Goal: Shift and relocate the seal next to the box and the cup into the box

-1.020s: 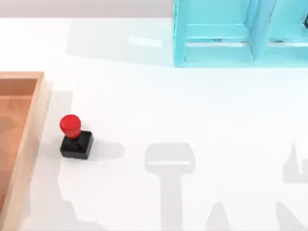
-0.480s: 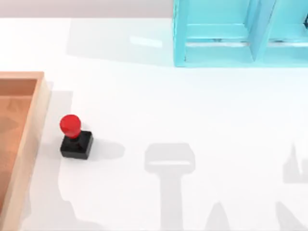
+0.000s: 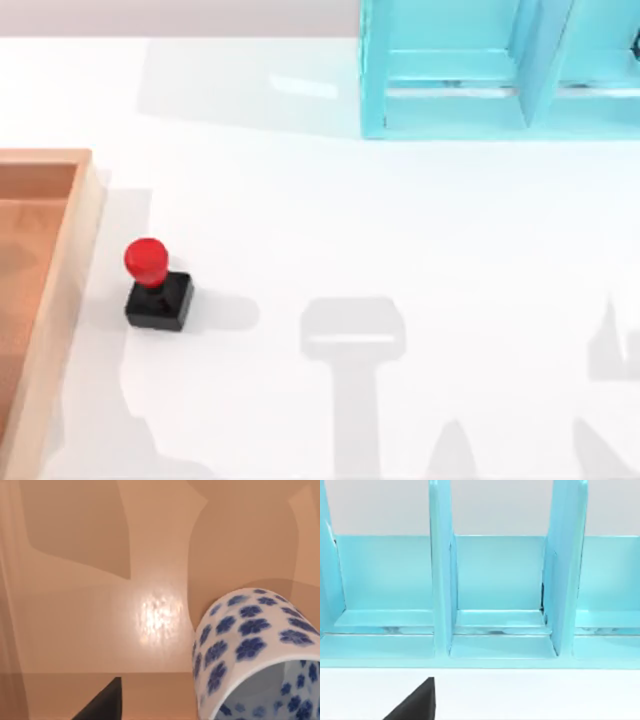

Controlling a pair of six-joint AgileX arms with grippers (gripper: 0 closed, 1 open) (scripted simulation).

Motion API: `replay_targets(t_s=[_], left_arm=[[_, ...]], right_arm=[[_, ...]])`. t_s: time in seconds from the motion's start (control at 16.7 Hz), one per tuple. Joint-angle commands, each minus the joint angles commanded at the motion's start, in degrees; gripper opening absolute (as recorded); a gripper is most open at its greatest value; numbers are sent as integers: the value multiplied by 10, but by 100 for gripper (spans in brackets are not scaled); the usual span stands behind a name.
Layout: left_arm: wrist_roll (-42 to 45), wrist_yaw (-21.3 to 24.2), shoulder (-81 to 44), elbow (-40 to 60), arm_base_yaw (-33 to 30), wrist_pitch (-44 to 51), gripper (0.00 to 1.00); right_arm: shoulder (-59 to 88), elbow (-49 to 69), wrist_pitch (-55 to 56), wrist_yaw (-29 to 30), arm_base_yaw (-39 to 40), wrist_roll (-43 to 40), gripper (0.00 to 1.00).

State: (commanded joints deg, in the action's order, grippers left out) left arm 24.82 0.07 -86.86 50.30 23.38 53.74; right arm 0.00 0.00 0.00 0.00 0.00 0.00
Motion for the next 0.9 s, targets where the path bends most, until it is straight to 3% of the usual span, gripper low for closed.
replay_targets(t_s=[0.3,0.9], left_arm=[[12,4,4,20,-3,20,100],[5,2,39,183,-3,221,100]], right_arm=[[0,0,0,0,0,0,100],[0,0,0,0,0,0,100]])
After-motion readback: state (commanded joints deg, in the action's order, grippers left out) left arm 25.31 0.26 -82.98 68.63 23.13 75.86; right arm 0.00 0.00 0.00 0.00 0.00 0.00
